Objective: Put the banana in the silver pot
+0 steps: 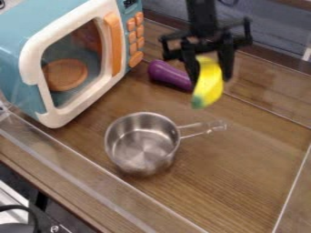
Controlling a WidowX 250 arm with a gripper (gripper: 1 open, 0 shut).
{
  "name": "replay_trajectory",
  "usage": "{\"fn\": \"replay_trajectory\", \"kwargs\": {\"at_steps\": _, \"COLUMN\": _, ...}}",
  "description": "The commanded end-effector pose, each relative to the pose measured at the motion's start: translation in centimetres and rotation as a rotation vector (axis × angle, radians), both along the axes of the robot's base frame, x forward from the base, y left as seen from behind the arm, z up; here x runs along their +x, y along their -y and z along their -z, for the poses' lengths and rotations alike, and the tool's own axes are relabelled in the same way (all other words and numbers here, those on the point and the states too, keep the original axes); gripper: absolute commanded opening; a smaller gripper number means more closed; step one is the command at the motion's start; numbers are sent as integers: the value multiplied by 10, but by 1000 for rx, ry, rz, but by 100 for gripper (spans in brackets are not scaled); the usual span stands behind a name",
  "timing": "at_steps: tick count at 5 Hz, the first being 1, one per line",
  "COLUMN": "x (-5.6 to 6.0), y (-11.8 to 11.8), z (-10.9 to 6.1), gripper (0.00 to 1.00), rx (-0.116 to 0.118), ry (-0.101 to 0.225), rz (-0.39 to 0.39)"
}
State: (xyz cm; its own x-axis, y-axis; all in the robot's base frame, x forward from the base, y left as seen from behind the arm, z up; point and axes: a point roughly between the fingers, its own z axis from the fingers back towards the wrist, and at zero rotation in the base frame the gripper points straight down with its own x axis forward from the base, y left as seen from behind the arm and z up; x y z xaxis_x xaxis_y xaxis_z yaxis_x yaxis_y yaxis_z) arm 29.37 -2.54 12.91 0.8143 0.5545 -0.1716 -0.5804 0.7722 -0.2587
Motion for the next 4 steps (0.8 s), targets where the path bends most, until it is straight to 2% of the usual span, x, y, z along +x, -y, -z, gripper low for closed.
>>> {"fn": "replay_trajectory", "kwargs": {"at_steps": 1, "x": -12, "y": -9, "z": -23, "gripper": 0, "rx": 0, "ry": 63, "rz": -11}}
{"fn": "replay_trajectory", "kwargs": {"at_steps": 2, "x": -28, "y": -13, "z": -23, "gripper": 0, "rx": 4, "ry": 64, "rz": -44}}
{"fn": "replay_trajectory", "kwargs": {"at_steps": 4, "x": -59, "y": -28, "z": -8, "gripper": 0, "rx": 9, "ry": 69, "rz": -25}}
